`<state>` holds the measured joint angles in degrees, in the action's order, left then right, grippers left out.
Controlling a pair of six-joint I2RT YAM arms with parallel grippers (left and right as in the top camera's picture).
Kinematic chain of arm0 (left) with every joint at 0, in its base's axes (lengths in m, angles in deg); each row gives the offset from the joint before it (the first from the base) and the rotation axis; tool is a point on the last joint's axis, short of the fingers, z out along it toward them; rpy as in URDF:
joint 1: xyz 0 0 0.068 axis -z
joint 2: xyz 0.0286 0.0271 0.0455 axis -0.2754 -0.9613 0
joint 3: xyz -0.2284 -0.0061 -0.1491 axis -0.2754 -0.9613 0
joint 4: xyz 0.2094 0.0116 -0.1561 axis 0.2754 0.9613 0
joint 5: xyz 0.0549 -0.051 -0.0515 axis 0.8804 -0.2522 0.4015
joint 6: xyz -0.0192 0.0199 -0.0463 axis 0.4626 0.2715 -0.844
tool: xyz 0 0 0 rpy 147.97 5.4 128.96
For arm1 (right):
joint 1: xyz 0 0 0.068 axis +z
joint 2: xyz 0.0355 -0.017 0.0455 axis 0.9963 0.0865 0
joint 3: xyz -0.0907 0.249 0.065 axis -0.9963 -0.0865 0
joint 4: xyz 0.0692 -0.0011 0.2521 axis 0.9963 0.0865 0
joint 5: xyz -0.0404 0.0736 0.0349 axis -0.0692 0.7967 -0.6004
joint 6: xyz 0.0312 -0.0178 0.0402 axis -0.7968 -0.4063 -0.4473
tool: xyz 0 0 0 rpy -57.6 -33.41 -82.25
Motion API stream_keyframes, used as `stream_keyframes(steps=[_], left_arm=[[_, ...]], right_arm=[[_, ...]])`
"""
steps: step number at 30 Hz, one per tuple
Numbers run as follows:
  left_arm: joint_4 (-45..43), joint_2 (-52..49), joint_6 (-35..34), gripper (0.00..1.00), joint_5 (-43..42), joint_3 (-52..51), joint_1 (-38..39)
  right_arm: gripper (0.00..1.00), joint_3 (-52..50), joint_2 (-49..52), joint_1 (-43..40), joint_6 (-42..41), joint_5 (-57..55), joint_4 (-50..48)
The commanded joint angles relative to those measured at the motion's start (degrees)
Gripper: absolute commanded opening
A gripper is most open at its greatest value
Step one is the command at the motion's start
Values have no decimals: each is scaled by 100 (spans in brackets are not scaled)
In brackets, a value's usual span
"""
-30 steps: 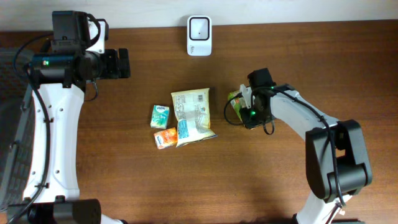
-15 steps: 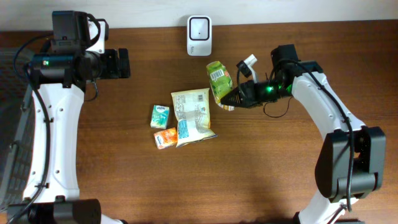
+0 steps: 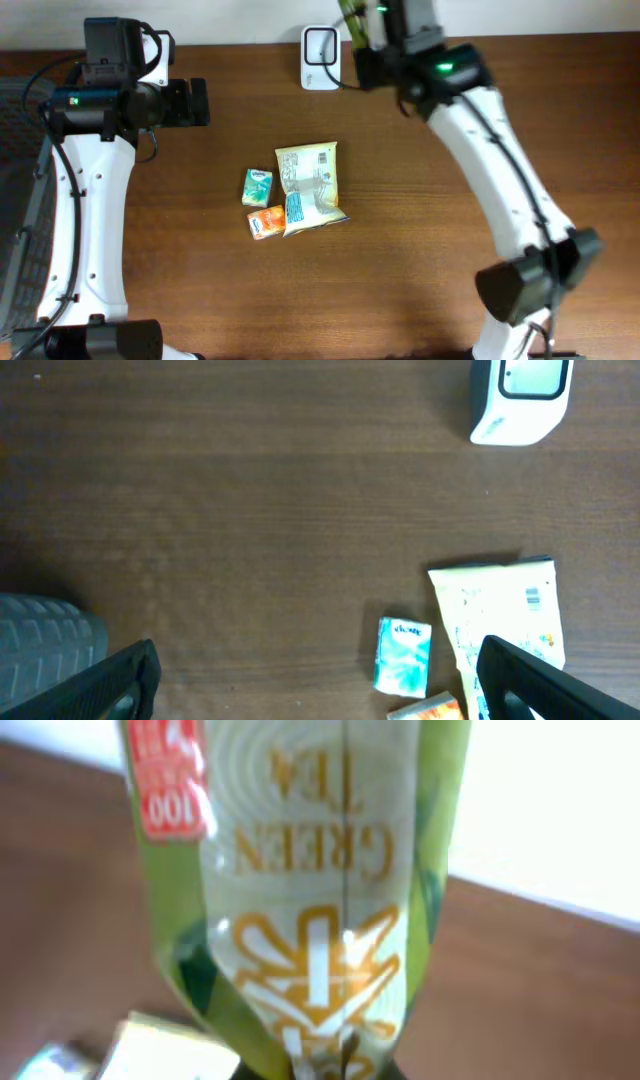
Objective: Scan the item barcode
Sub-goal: 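Hold the carton's barcode up to the white scanner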
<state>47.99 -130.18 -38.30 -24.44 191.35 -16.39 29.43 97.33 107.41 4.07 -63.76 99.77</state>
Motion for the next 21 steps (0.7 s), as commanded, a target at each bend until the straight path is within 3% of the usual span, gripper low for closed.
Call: stream_keyframes(steps=[1,2,8,21], left_arm=[[0,92,87,99,-59,92,-26],[0,92,87,99,-59,92,-26],[0,92,87,99,-59,92,-26],[0,92,87,99,-59,92,-26]], right_arm=[[4,111,990,459,1987,-2177,-1510],[4,109,1368,509,2741,-2490,-2114],[4,109,2903,468,5132,-3451,-4581],[4,81,3226,155,5106,-2909,-5246]])
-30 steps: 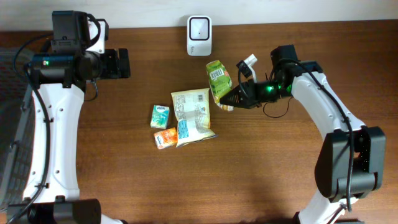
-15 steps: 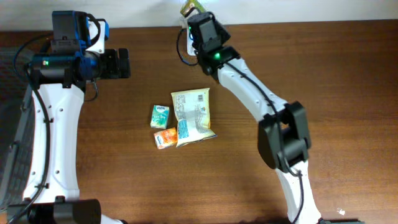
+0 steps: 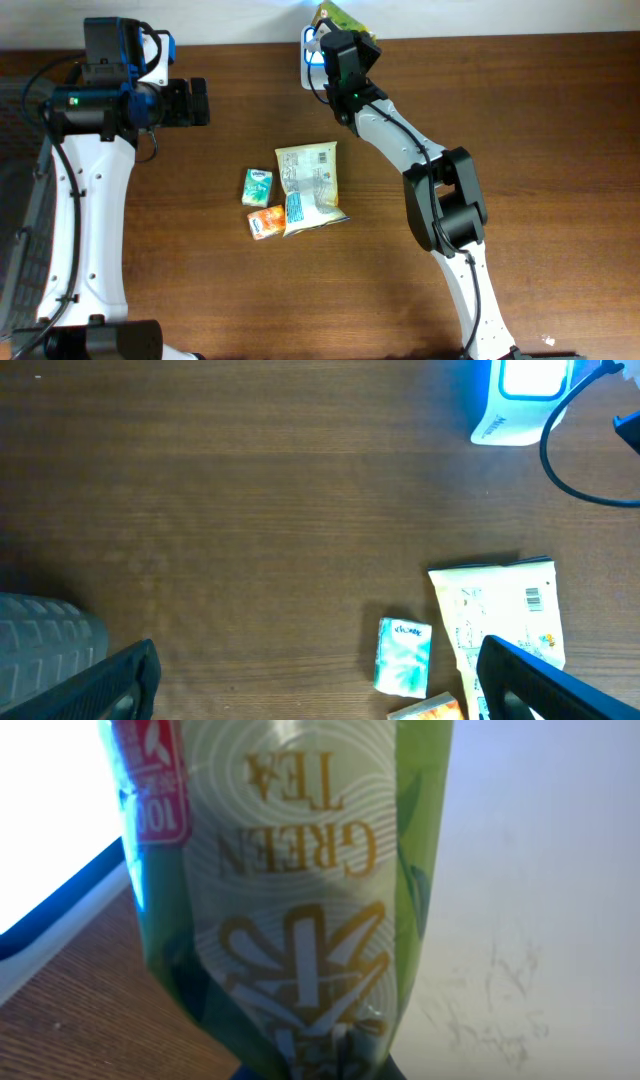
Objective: Scan the item barcode
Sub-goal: 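Hold the carton's barcode up to the white scanner, then move the carton to the right side and release it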
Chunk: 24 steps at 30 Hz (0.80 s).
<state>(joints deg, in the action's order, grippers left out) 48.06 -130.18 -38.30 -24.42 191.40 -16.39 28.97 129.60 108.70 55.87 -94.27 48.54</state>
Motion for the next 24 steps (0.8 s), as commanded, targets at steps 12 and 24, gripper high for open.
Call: stream_keyframes(steps=[12,24], left_arm=[[-7,92,87,99,-61,87,-26],[-7,94,87,99,-61,87,-26]], right_arm=[[4,131,170,70,-70,138,-321],[4,131,-3939,-426,-5342,3257,6426]])
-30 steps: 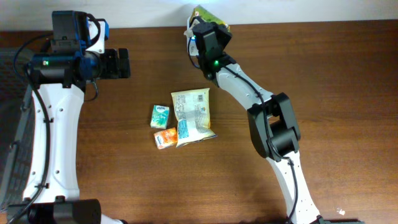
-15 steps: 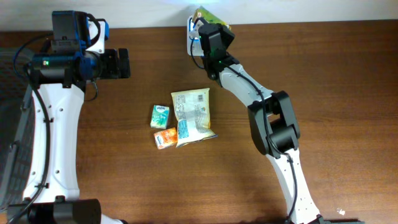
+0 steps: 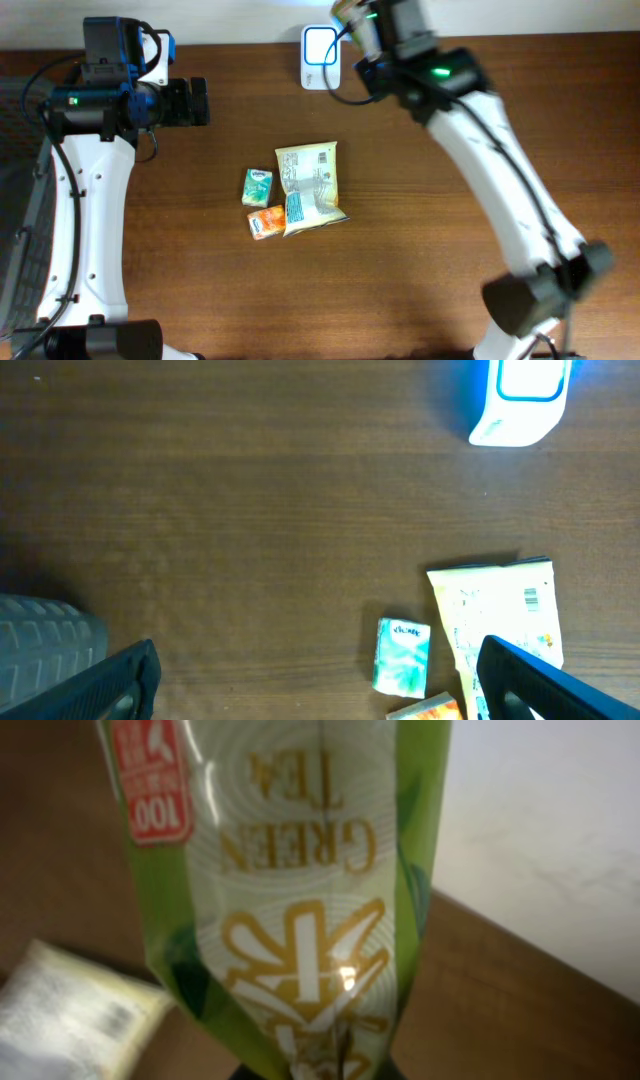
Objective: Scan the item barcode
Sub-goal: 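Move the carton to the right side and release it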
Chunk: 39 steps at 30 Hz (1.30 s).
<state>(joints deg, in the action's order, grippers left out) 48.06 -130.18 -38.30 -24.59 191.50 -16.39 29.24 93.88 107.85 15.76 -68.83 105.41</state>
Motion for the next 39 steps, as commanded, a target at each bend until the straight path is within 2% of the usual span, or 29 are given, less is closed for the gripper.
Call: stream_keyframes(steps=[1,5,7,10,14,17,18,21,25,29,35,37,39], left_arm=[[-7,92,85,99,-44,76,-26],[-9,92,87,99,-44,76,-26],[-7,92,87,99,-44,76,-26],[-7,92,87,99,-44,76,-26],[-7,92,87,99,-44,76,-26],[-7,92,87,99,-44,76,-26],[-7,92,87,99,-44,76,-26],[-7,92,87,99,-44,76,-26],[-7,92,87,99,-44,76,-26],[-7,92,87,99,-44,76,-26],[-7,92,85,99,-44,76,-26],[-7,92,87,99,-44,76,-26],[-7,92,87,99,-44,76,-26]], right_arm=[[4,105,-522,-734,-1554,933,1440],[4,-26,-254,-2356,-1812,1639,2726],[4,-494,-87,-2907,-1788,1648,2612],[4,-1836,166,-3665,-2415,1650,1646],[4,-3729,192,-4710,-3987,1674,-444],[4,-3969,192,-4972,-4944,1602,-1021],[4,-3969,192,-4972,-5772,1342,-1056],[4,-3969,192,-4972,-6561,1217,-1104],[4,-3969,192,-4972,-6533,1220,-1318],[4,-3969,192,-4743,-5641,1233,-1718],[5,-3971,192,-4304,-5598,1215,-1952],[33,-3969,190,-4306,-5049,1241,-1707],[42,-3956,173,-4308,-4494,1561,-1320]])
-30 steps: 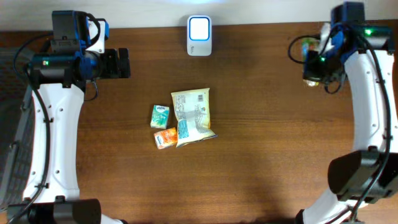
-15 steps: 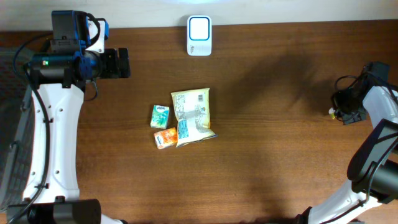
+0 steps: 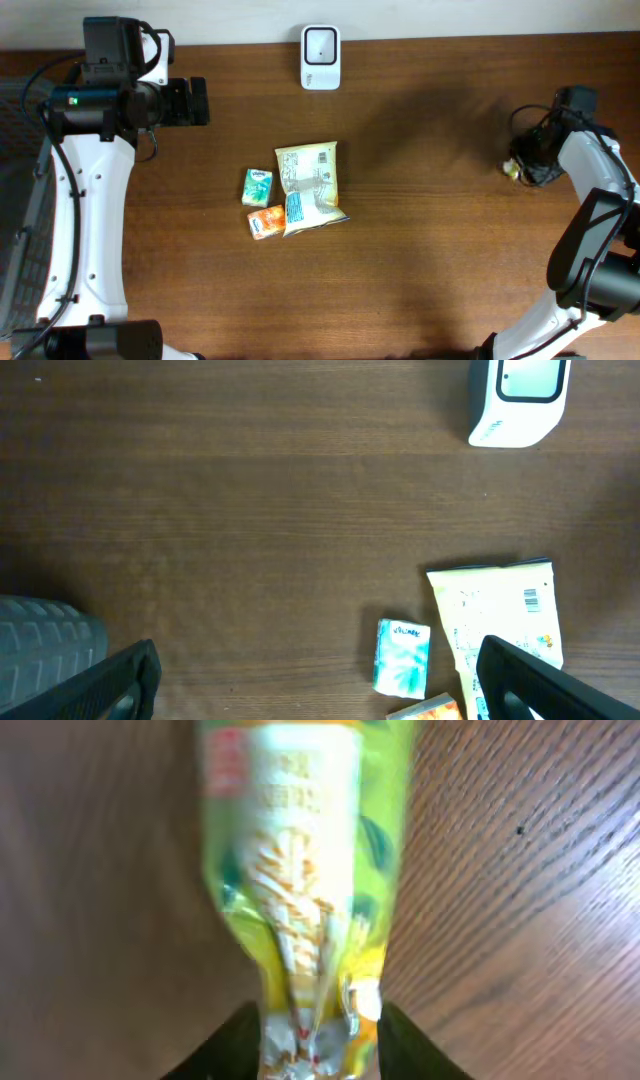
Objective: Scan the item barcode
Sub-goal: 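Move the carton to the right side and release it, then grasp the white snack bag with the right gripper and lift it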
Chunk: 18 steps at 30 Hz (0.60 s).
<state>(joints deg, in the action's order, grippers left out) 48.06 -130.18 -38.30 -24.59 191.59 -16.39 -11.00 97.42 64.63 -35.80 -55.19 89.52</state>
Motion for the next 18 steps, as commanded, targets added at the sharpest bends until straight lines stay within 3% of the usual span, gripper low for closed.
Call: stream_keyframes(steps=[1,3,5,8,9,10,13,15,18], left_arm=[[-7,92,87,99,-44,68,-26],[-7,92,85,99,-44,68,-26],[-7,92,87,99,-44,68,-26],[-7,92,87,99,-44,68,-26],[-7,92,85,99,-44,68,-26],[-7,92,87,99,-44,68,-26],[-7,94,87,99,-44,68,-26],[-7,92,87,99,-44,68,-26],[-7,94,85,99,-44,68,-26]], right_arm=[[43,179,-192,15,839,350,684],[44,614,-203,31,1342,962,1574],[45,1123,-203,385,2208,2286,2500],[50,1139,-201,1849,2455,3331,2363],[45,1139,-184,2476,2367,3327,2109],[7,1137,-162,3080,2063,3324,1838],[4,1113,-155,4444,855,3119,752],[4,1110,-24,5222,103,1698,468],[4,1110,588,5547,22,1766,164]])
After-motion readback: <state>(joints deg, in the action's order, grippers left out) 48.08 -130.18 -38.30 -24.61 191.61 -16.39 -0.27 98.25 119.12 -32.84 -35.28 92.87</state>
